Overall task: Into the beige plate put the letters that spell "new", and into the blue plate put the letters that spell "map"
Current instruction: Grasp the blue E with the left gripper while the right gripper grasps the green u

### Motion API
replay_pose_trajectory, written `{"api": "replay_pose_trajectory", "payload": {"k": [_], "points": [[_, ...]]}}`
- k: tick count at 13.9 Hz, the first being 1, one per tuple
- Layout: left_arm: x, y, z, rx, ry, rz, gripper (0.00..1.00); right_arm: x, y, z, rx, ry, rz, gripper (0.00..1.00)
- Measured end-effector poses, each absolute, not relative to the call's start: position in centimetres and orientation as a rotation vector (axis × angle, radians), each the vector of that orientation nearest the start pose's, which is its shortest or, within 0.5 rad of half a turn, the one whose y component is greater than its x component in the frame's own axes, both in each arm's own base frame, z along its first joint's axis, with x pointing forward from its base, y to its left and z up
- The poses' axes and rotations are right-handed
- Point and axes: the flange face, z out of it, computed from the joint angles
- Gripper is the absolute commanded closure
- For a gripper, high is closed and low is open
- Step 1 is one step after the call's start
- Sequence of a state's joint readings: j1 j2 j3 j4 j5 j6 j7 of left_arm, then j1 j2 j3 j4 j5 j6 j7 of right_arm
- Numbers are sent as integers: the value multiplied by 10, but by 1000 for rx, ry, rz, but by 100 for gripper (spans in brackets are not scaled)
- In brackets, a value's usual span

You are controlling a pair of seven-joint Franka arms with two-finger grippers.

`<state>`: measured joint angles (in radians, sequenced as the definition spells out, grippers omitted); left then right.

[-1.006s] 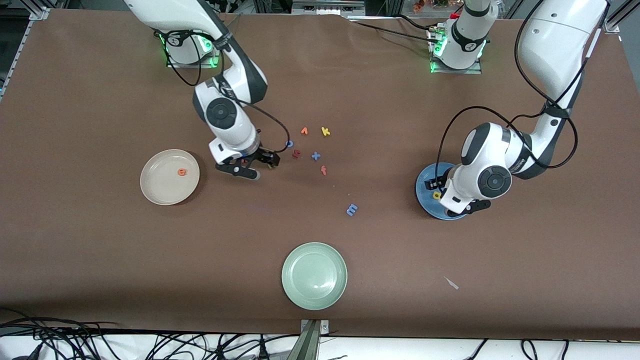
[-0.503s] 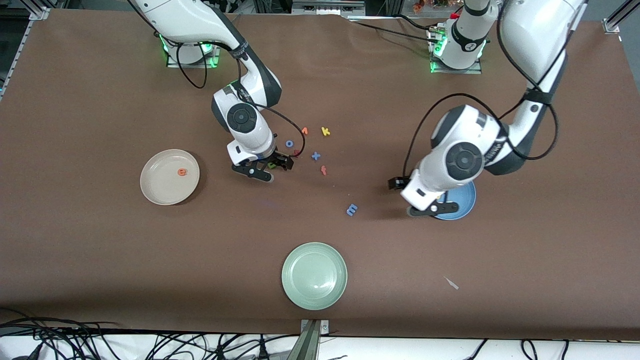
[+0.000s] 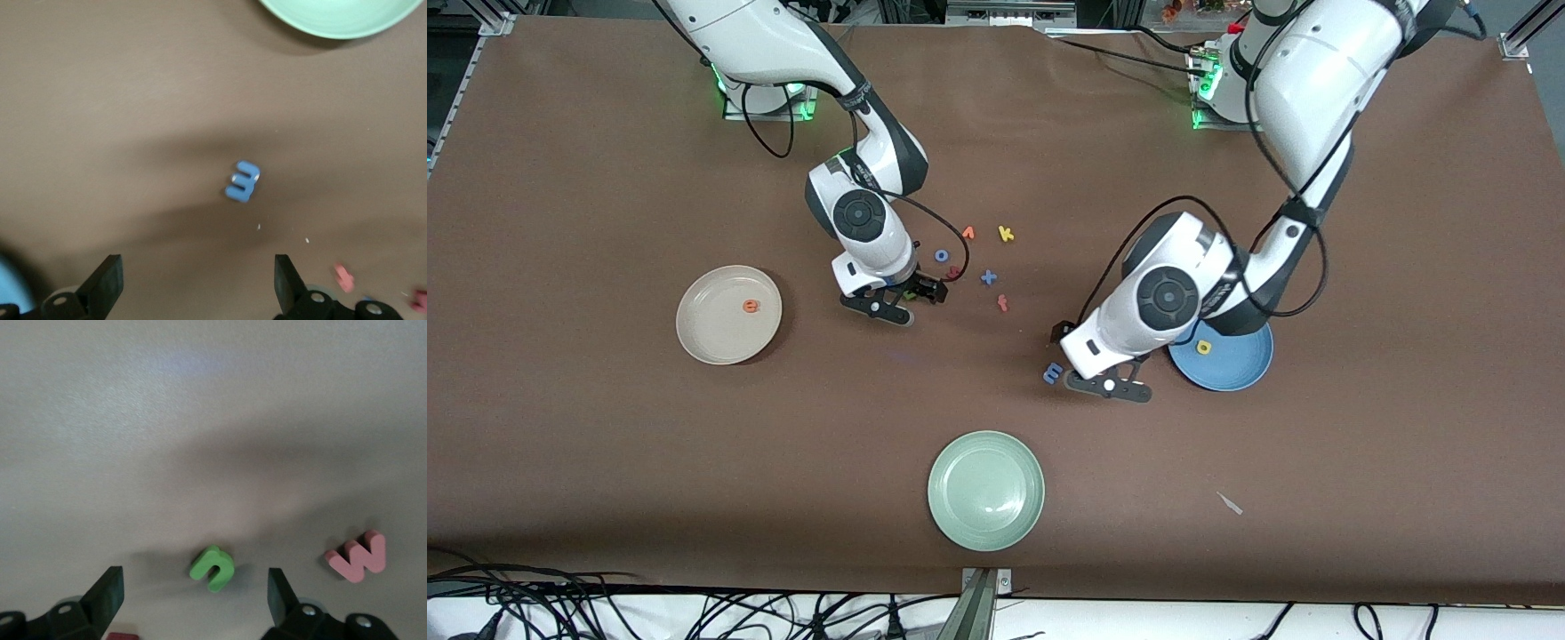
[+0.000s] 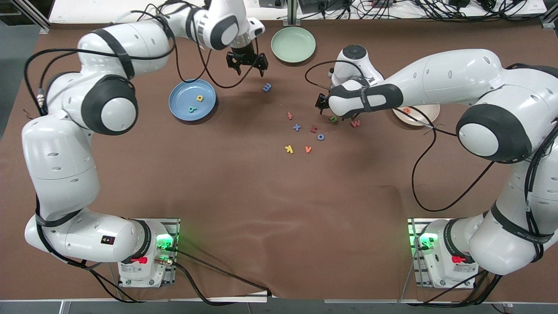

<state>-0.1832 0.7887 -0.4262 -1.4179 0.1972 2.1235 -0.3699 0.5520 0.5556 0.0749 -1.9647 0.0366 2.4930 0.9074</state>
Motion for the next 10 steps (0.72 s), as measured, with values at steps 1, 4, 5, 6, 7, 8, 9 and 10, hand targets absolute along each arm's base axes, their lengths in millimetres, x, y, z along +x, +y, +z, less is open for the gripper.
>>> {"api": "replay_pose_trajectory", "payload": {"k": [1, 4, 5, 6, 7, 8, 9, 10], "points": [[626, -368, 240, -3201, 446, 86, 0, 496, 358, 184, -3076, 494, 96, 13], [621, -388, 214, -3147, 568, -27, 9, 492, 355, 178, -3070, 492, 82, 23], [622, -390, 212, -3135, 595, -61, 13, 490, 354, 176, -3070, 488, 78, 25], [622, -392, 212, -3125, 617, -93, 14, 488, 352, 174, -3071, 480, 76, 28], [623, -393, 210, -3114, 636, -114, 15, 487, 352, 173, -3071, 475, 74, 35], [622, -393, 208, -3107, 648, -122, 15, 487, 352, 172, -3071, 470, 73, 39], [622, -394, 204, -3103, 655, -122, 15, 487, 352, 173, -3072, 464, 72, 43], [621, -394, 199, -3104, 659, -118, 18, 487, 352, 174, -3071, 462, 70, 46]]}}
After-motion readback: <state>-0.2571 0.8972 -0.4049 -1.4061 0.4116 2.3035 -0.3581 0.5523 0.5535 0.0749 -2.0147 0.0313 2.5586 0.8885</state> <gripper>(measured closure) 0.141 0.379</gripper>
